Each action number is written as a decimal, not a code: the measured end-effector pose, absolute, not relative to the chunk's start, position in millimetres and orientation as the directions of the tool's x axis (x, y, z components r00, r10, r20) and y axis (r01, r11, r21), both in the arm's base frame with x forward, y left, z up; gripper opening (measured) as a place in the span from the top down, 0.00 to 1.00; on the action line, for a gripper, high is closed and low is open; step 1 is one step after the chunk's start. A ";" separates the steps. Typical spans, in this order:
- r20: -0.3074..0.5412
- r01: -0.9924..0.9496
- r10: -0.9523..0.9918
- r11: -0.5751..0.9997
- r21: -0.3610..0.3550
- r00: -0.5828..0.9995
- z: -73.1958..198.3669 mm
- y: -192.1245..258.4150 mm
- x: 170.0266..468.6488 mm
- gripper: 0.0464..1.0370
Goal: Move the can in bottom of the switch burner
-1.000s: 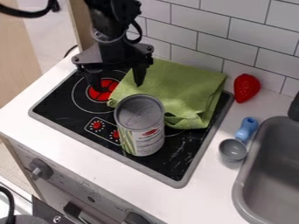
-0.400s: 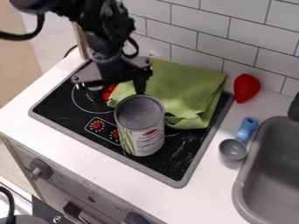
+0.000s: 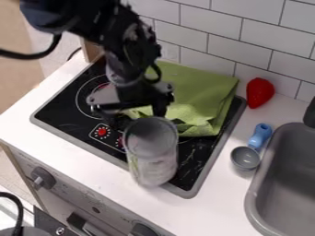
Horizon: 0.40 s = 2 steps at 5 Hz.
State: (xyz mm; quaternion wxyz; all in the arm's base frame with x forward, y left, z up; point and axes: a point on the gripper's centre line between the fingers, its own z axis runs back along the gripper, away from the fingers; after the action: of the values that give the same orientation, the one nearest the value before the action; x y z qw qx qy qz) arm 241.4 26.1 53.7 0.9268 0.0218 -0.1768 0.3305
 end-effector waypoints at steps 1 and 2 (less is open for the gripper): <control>0.352 -0.617 0.604 0.782 -0.088 0.715 55.8 17.5 233.1 0.04; 0.352 -0.608 0.596 0.789 -0.089 0.721 56.3 12.3 227.0 0.04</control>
State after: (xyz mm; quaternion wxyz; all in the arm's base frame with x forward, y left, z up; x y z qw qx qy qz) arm 227.0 12.3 56.3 0.9276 0.0165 -0.1841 0.3247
